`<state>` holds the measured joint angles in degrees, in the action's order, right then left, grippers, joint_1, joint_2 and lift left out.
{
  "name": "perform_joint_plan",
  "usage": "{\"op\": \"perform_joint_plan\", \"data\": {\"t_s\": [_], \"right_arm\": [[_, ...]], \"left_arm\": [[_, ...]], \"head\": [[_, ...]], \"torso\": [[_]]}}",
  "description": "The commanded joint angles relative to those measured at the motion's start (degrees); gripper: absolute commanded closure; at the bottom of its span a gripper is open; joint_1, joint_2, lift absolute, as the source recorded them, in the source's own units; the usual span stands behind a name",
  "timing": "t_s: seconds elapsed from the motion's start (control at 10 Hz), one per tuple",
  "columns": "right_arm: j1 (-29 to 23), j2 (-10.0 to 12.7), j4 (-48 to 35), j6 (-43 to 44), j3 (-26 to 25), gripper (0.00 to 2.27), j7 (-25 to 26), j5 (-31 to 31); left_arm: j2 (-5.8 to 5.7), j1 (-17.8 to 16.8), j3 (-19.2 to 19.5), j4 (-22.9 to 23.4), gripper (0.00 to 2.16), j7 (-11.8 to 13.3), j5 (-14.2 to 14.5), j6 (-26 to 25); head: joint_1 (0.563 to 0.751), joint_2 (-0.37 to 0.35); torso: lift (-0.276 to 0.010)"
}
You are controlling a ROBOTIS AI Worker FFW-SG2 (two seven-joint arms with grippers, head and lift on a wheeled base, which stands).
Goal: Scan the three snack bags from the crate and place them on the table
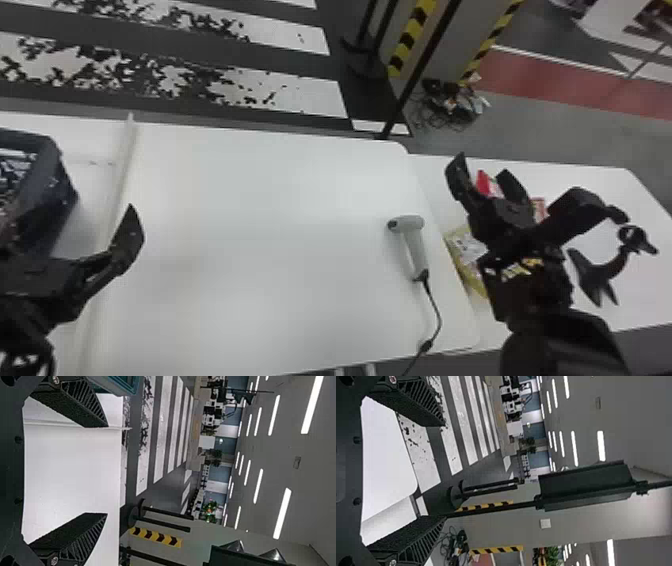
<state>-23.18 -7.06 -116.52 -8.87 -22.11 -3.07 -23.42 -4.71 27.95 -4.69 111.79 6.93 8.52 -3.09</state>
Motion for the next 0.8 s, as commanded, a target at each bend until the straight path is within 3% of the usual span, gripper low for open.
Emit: {"op": "perform_joint_plan", "data": {"t_s": [0.0, 0.4, 0.7], "right_arm": [[-2.92, 0.03, -0.11, 7.85, 7.26, 0.06, 1.23, 5.14], [-6.61, -0.14, 5.16, 21.21, 23.08, 0.06, 7.29, 15.34], [-7.14, -0.05, 11.23, 29.30, 28.09, 0.06, 10.81, 17.27]], "left_arm": [[0.05, 0.00, -0.32, 0.00, 0.08, -0.16, -0.44, -0.56], [0.14, -0.18, -0.59, 0.00, 0.08, -0.43, -1.05, -0.74], [-0.04, -0.35, -0.50, -0.35, 0.08, -0.69, -1.14, -0.74]], "head": [[0.695, -0.337], [0.695, -0.195], [0.695, -0.106]], "torso": [[-0.062], [-0.062], [-0.062]]}}
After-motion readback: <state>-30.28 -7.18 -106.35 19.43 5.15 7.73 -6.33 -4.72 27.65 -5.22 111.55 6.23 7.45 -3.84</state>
